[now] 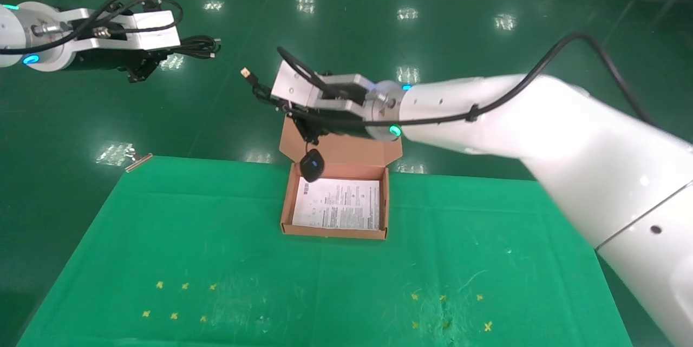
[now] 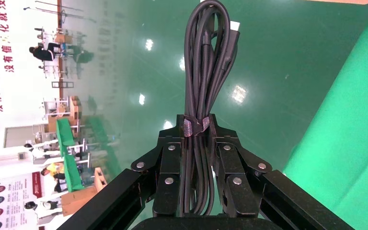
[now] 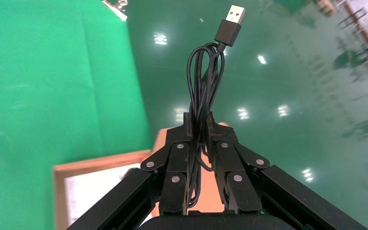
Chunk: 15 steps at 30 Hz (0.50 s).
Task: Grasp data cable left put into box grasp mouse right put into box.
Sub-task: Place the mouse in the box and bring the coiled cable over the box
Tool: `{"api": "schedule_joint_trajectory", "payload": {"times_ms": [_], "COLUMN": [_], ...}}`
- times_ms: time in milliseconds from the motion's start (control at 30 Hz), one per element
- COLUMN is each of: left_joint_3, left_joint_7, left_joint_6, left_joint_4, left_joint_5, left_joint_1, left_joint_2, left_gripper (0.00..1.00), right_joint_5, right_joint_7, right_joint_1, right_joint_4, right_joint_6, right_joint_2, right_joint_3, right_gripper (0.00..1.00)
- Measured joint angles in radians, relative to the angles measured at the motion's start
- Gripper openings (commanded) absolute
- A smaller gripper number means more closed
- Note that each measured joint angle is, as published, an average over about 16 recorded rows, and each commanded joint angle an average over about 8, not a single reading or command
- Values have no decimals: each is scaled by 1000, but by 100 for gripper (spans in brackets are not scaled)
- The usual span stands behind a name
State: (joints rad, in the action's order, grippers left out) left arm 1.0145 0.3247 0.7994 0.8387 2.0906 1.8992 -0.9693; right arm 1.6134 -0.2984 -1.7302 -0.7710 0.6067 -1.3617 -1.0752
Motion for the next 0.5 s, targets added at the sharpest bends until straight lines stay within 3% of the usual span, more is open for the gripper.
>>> {"api": "schedule_joint_trajectory", "payload": {"times_ms": [500], "left_joint_3": [3], "left_joint_7": [37], "left_joint_6": [5], "left_joint_4": [34], "left_joint_5": [24], "left_joint_1": [-7], "left_joint_2": [9], "left_gripper": [0], "right_joint_5": [-70], "right_joint_7": [-97], "right_joint_1": [62], "right_joint_4": [105], "right_joint_6": [-76], "right_joint_2": [-1], "right_joint_3": [-124], "right_gripper": [0]}}
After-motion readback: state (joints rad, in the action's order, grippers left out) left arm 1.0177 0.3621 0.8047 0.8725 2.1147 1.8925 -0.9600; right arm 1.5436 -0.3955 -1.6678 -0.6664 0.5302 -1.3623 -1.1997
